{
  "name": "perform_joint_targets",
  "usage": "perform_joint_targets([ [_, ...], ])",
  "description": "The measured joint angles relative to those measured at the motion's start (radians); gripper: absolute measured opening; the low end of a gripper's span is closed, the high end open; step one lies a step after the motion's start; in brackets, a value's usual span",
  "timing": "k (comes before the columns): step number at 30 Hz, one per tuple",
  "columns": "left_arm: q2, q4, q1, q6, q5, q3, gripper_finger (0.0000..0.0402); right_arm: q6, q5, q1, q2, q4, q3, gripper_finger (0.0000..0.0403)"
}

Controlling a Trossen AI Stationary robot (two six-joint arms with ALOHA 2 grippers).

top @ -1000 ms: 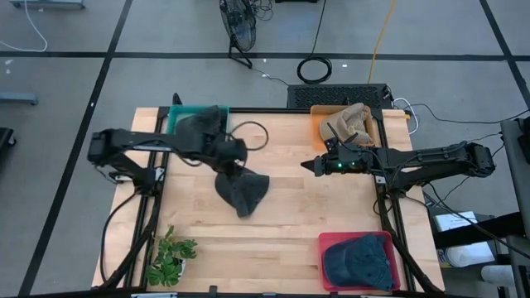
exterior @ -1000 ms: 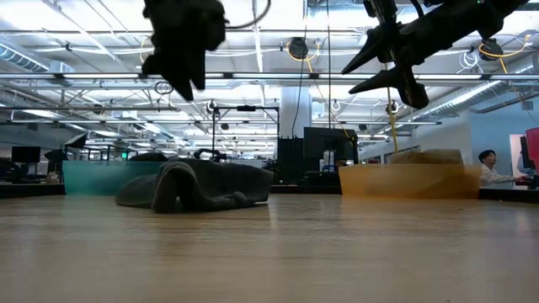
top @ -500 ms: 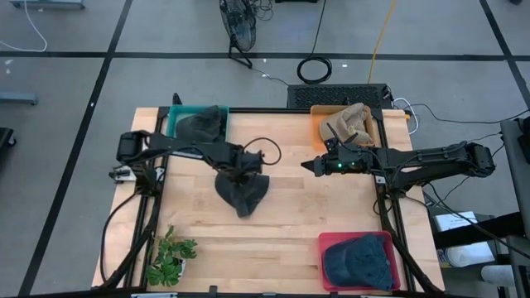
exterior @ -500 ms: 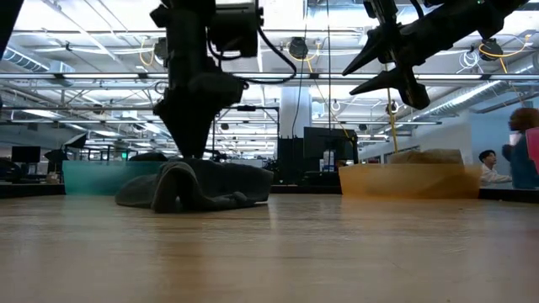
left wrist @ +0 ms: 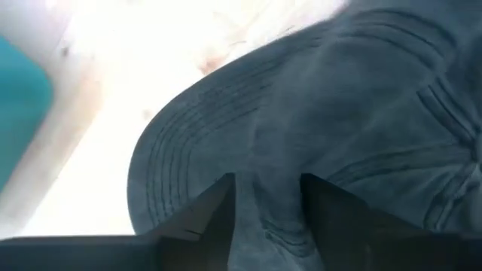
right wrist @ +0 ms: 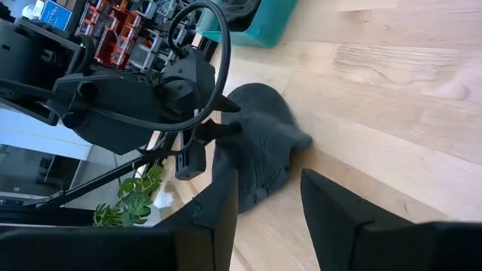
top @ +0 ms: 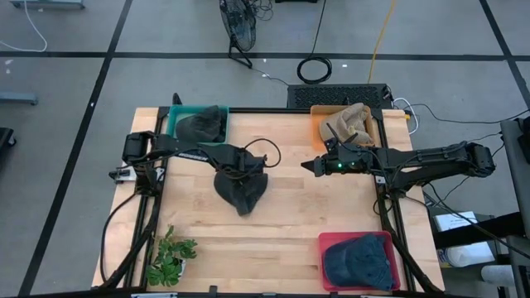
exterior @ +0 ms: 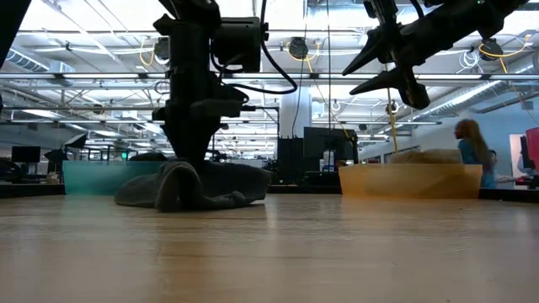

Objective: Pick & Place hat
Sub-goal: Put the black cap into the green bin

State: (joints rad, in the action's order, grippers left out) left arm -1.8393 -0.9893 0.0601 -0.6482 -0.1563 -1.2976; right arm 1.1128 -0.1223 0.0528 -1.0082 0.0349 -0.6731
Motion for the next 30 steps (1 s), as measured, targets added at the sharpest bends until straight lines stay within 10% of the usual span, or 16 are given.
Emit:
perform_joint_targets([
  [15,0.001,-0.002,0.007,0.008,0.032,0.010,0.0011,-0.023,0.000,0.000,0.000,0.008,0.000,0.0128],
  [30,0.267,-0.087,0.043,0.018,0.075,0.011,0.0005,-0.026,0.180,0.000,0.000,0.013,0.000,0.0128],
])
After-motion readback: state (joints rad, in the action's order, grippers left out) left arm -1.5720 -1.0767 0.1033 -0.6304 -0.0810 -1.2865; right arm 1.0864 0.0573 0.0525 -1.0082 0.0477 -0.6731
